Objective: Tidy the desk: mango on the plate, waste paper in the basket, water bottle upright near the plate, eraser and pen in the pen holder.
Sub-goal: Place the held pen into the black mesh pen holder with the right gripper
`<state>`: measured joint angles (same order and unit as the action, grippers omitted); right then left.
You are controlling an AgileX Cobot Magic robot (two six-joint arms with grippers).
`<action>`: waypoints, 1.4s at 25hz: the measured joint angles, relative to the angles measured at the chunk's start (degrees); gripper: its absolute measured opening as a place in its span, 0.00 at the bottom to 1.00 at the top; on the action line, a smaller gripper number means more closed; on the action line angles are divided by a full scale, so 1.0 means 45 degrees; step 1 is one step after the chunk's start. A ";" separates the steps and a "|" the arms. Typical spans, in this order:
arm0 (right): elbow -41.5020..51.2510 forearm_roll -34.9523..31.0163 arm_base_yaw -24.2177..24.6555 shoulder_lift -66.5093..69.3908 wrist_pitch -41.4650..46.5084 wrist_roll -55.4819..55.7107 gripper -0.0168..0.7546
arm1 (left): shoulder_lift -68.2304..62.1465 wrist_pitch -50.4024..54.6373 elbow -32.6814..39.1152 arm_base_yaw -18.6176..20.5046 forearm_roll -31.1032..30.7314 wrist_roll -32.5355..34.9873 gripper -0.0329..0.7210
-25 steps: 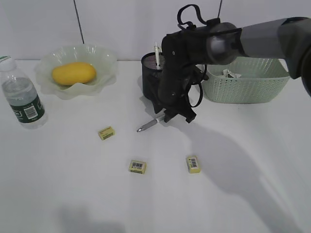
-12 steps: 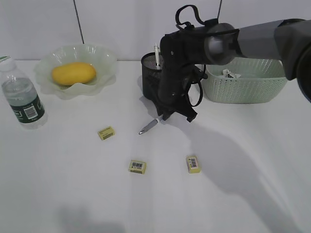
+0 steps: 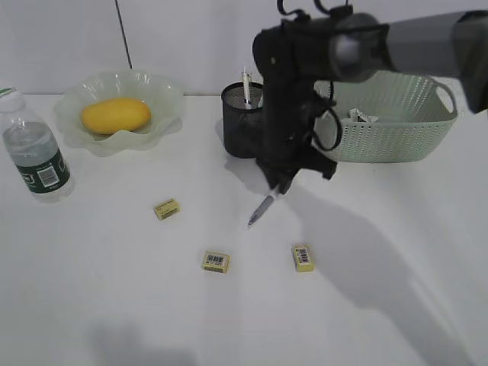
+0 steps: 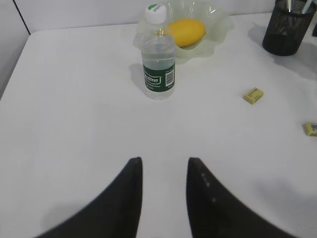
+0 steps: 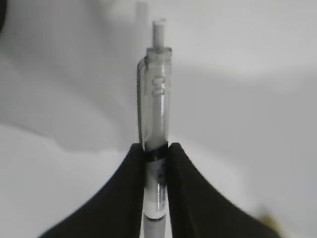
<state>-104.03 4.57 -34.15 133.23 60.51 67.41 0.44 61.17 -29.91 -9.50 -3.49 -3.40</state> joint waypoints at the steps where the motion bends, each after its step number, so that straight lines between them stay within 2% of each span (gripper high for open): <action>1: 0.0000 0.0219 0.0001 -0.0187 0.0259 -0.0164 0.17 | 0.0000 0.0000 0.0000 0.0000 0.0000 0.0000 0.36; 5: 0.0000 0.1210 0.0001 -0.1261 0.0684 -0.1223 0.17 | 0.0000 0.0000 0.0000 0.0000 0.0000 0.0000 0.36; 8: 0.0000 0.1865 0.0001 -0.2157 0.0094 -0.2183 0.17 | 0.0000 0.0000 0.0000 0.0000 0.0000 0.0000 0.36; 13: -0.0460 0.2919 0.0001 -0.2994 -0.2512 -0.2970 0.17 | 0.0000 0.0000 0.0000 0.0000 0.0000 0.0000 0.36; 18: -0.0637 0.3918 0.0001 -0.3009 -0.6448 -0.3369 0.17 | 0.0000 0.0000 0.0000 0.0000 0.0000 0.0000 0.36; 22: -0.0664 0.5735 0.0001 -0.2771 -0.8741 -0.3424 0.17 | 0.0000 0.0000 0.0000 0.0000 0.0000 0.0000 0.36; 27: -0.0672 0.7372 0.0001 -0.1887 -0.9256 -0.3526 0.17 | 0.0000 0.0000 0.0000 0.0000 0.0000 0.0000 0.36; 35: -0.0672 0.7641 0.0001 -0.0750 -0.9399 -0.4085 0.17 | 0.0000 0.0000 0.0000 0.0000 0.0000 0.0000 0.36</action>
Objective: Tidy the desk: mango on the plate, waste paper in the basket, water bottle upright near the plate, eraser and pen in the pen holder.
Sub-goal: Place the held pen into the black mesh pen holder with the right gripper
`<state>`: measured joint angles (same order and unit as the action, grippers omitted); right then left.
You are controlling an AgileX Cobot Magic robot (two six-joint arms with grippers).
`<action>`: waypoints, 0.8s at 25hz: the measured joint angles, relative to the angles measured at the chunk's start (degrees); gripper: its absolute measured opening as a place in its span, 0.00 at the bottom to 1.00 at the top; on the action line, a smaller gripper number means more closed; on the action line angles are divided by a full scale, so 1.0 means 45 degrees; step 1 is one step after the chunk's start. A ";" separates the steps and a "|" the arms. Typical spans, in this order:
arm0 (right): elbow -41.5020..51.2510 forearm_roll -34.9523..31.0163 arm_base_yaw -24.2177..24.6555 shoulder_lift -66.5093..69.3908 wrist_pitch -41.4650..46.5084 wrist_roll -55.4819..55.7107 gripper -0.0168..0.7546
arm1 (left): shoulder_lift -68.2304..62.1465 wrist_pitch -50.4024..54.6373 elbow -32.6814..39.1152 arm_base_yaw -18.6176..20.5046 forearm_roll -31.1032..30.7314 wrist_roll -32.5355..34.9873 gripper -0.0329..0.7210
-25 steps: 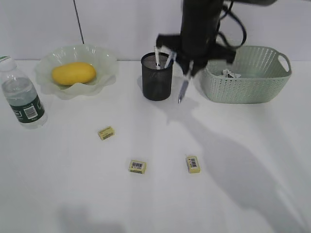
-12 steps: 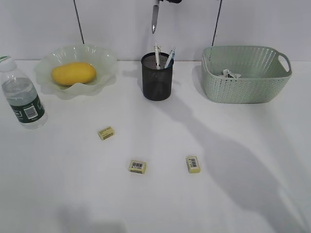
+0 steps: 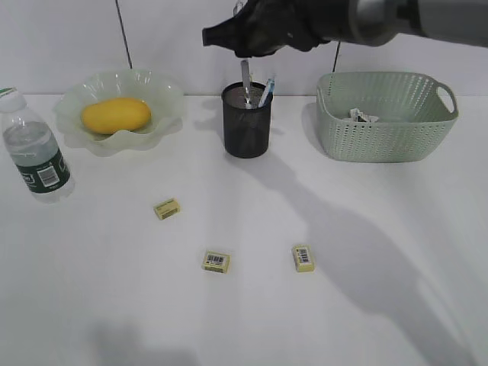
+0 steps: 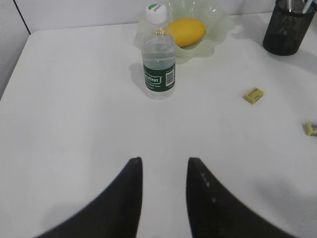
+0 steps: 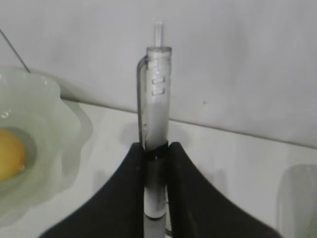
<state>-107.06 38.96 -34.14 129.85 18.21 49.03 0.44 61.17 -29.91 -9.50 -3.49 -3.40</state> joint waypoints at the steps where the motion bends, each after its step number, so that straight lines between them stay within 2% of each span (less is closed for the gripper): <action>1: 0.0000 0.0000 0.0000 0.0065 0.0000 -0.0016 0.17 | 0.0000 0.0000 0.0000 0.0000 0.0000 0.0000 0.36; 8: 0.0000 -0.1063 -0.0042 0.0254 0.0311 -0.0967 0.24 | 0.0000 0.0000 0.0000 0.0000 0.0000 0.0000 0.36; 11: 0.0000 -0.1834 -0.0137 0.0268 0.0567 -0.2029 0.36 | 0.0000 0.0000 0.0000 0.0000 0.0000 0.0000 0.36; 13: 0.0000 -0.2043 -0.0170 0.0268 0.0831 -0.2290 0.53 | 0.0000 0.0000 0.0000 0.0000 0.0000 0.0000 0.36; 16: 0.0000 -0.2078 -0.0187 0.0268 0.1537 -0.2433 0.69 | 0.0000 0.0000 0.0000 0.0000 0.0010 0.0000 0.36; 20: 0.0000 -0.2349 -0.0187 -0.0099 0.2861 -0.3464 0.75 | 0.0000 0.0000 0.0000 0.0000 0.0010 0.0000 0.36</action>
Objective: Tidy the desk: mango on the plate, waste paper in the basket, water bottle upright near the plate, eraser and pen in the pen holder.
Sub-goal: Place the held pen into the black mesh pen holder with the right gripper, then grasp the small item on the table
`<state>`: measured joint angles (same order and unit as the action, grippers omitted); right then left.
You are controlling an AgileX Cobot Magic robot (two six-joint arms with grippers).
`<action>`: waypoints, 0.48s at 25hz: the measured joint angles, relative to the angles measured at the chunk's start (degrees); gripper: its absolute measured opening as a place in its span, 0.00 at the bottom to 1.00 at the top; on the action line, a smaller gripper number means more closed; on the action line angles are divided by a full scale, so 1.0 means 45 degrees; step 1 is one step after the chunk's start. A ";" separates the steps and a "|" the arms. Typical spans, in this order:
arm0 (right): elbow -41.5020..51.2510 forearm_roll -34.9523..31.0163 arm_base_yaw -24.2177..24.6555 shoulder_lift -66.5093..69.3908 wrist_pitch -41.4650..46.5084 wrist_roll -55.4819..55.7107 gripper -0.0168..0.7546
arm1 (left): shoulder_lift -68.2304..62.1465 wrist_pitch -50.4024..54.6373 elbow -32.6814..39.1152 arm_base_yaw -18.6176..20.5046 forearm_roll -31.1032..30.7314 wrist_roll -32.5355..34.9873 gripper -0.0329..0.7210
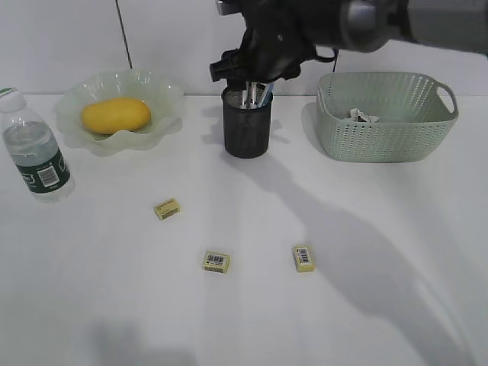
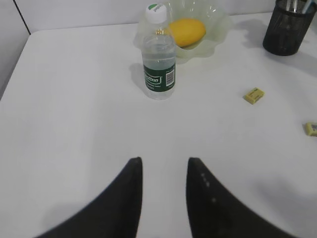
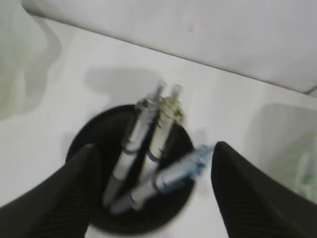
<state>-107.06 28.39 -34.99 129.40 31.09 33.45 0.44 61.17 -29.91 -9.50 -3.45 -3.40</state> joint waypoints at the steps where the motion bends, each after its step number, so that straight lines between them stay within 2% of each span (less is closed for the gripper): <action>1: 0.0000 -0.0258 0.0000 -0.0258 0.0362 -0.0602 0.75 | 0.0000 0.0000 0.0000 0.0000 0.0000 0.0000 0.36; 7: -0.0006 -0.3032 0.0000 -0.1940 0.3065 -0.4410 0.75 | 0.0000 0.0000 0.0000 0.0000 0.0000 0.0000 0.36; 12: -0.0006 -0.4543 0.0000 -0.2831 0.6797 -0.6599 0.75 | 0.0000 0.0000 0.0000 0.0189 0.0000 0.0000 0.36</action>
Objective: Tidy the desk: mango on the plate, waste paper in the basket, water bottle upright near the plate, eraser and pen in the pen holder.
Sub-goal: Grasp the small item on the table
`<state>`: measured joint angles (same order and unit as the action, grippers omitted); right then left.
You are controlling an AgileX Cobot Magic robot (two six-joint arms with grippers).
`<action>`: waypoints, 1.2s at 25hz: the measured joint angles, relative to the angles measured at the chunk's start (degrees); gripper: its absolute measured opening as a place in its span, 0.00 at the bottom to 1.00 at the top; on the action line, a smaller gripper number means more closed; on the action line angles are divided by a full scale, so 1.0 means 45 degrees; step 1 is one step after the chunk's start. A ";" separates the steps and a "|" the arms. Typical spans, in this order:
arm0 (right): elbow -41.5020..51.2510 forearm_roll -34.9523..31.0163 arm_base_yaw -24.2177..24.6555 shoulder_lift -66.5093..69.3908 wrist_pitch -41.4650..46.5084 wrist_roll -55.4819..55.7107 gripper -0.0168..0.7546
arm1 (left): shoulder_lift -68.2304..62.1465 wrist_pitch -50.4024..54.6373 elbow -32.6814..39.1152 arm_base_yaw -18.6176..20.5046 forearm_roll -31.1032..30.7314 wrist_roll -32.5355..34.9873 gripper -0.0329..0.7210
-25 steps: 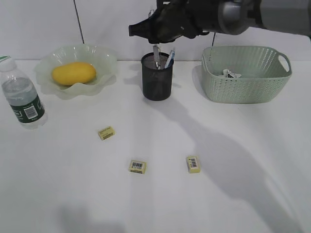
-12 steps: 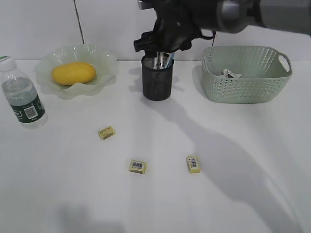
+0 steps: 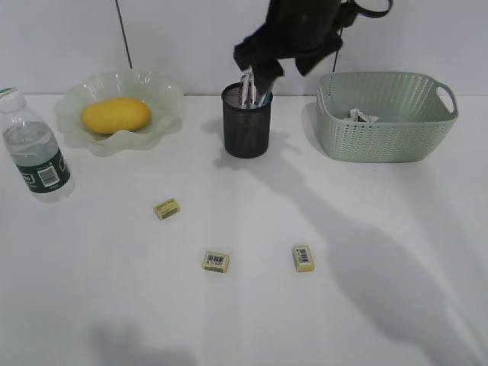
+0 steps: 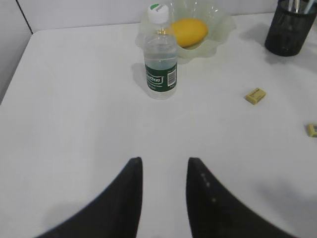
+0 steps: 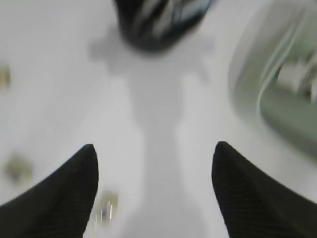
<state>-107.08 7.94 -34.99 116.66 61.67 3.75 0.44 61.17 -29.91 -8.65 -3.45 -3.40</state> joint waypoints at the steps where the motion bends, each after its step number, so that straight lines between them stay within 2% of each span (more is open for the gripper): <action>1: 0.0000 -0.0209 0.0000 -0.0109 0.0750 -0.0308 0.75 | 0.0000 0.0000 0.0000 0.0101 0.0000 0.0000 0.36; 4: 0.0000 -0.0803 0.0000 -0.0450 0.1569 -0.1052 0.75 | 0.0000 0.0000 0.0000 0.0524 0.0000 0.0000 0.36; 8: 0.0233 -0.1765 0.0000 -0.1235 0.1625 -0.1251 0.75 | 0.0000 0.0000 0.0000 0.1220 0.0000 0.0000 0.36; 12: 0.1327 -0.1838 0.0000 -0.2465 0.1635 -0.1292 0.75 | 0.0000 0.0000 0.0000 0.1459 0.0000 0.0000 0.36; 21: 0.6190 -0.1838 0.0000 -0.6382 0.1617 -0.1416 0.75 | 0.0000 0.0000 0.0000 0.1489 0.0000 0.0000 0.36; 30: 1.0541 -0.1904 0.0000 -1.0142 0.0626 -0.1491 0.75 | -0.0135 -0.0039 -0.0089 0.1489 0.0031 0.0000 0.38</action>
<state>-59.65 -0.63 -34.99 71.03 64.49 -2.96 -0.17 60.99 -30.31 -1.95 -3.31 -3.40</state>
